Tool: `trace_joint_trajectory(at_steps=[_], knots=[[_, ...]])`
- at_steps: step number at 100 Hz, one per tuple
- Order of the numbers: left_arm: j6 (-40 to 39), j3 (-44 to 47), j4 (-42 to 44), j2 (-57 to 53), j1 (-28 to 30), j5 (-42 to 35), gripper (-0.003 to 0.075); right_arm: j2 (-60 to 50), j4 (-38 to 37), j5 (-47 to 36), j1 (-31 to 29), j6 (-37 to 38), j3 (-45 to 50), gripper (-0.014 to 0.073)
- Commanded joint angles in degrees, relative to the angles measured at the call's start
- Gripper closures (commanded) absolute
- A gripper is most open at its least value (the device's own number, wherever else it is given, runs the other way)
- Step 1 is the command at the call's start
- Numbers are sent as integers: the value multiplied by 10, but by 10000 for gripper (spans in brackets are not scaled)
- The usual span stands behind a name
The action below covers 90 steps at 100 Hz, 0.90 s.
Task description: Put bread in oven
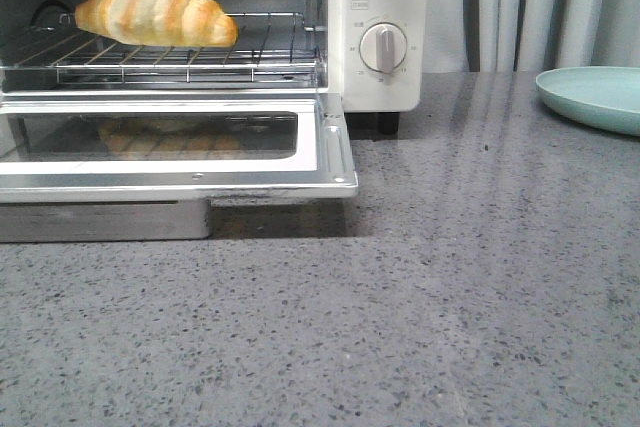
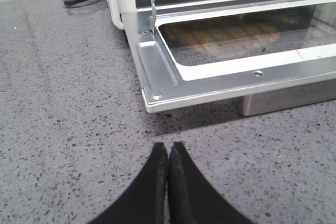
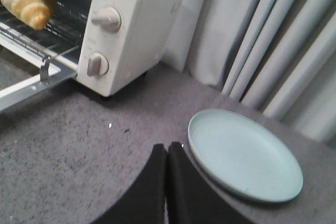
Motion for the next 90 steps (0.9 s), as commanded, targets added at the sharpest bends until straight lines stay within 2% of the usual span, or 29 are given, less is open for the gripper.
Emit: trace_joint_trajectory(at_steps=[1,15,21,27,41,54,59,74,90], knots=[[-7,15,-9,-17,1,-42,741,9,91,-101,-85,-56,31,663],[-7,15,-9,-17,1,-42,741,9,217,-292,-205,-177,134,663],[-7,15,-9,-17,1,-42,741,6,255,-354,-249,-196,181,663],[-7,15,-9,-17,1,-42,741,-6,270,-377,-275,-196,216,663],[-7,15,-9,-17,1,-42,741,-63,291,-343,-319,-196,275,663],[-7,15,-9,-17,1,-42,741,-118,294,-305,-336,-196,306,663],[-7,15,-9,-17,1,-42,741,-137,297,-262,-338,-196,306,663],[-7,15,-9,-17,1,-42,741,-136,297,-198,-342,-196,306,663],[-7,15,-9,-17,1,-41,741,-136,297,-200,-342,-196,306,663]])
